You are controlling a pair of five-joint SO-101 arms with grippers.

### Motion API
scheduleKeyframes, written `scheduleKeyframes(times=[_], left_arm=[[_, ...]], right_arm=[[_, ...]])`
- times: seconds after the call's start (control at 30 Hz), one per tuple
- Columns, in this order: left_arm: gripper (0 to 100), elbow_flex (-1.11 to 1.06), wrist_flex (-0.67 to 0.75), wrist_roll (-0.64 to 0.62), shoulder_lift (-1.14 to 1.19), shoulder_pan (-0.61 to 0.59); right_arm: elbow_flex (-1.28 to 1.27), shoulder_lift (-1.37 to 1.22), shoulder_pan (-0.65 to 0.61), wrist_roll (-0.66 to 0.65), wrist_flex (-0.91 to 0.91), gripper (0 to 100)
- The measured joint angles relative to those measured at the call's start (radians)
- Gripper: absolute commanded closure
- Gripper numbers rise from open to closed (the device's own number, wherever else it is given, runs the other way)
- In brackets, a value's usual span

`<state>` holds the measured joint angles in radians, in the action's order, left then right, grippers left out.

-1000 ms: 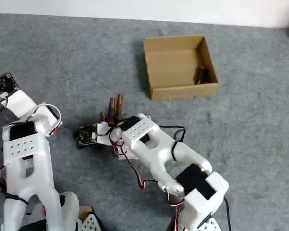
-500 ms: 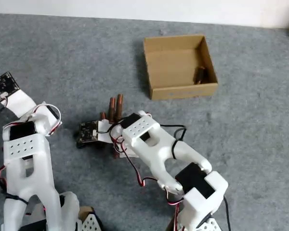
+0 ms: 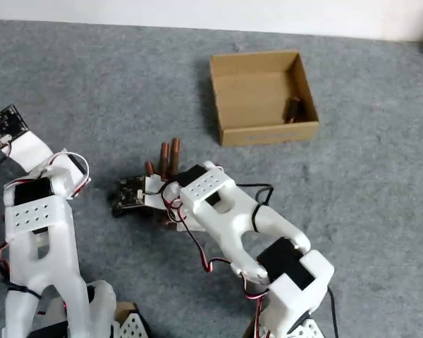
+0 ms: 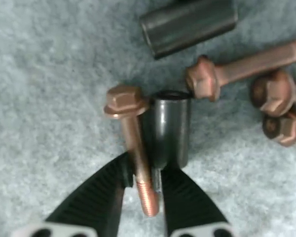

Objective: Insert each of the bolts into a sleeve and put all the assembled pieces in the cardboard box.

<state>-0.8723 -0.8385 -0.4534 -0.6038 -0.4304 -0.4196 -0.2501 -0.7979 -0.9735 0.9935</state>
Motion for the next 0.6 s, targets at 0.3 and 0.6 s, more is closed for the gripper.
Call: scheduleKeyframes(times=[0.3,0.6], left_arm=[[99,0.000,0.000,0.000,0.000,0.000],[99,0.000,0.025,0.000,0.000,0.000]], right_arm=[[-0.026,0.158,-0.003,0.057,0.075,99.1],[-0.028,0.189,-0.023,0.350,0.005,99.2]])
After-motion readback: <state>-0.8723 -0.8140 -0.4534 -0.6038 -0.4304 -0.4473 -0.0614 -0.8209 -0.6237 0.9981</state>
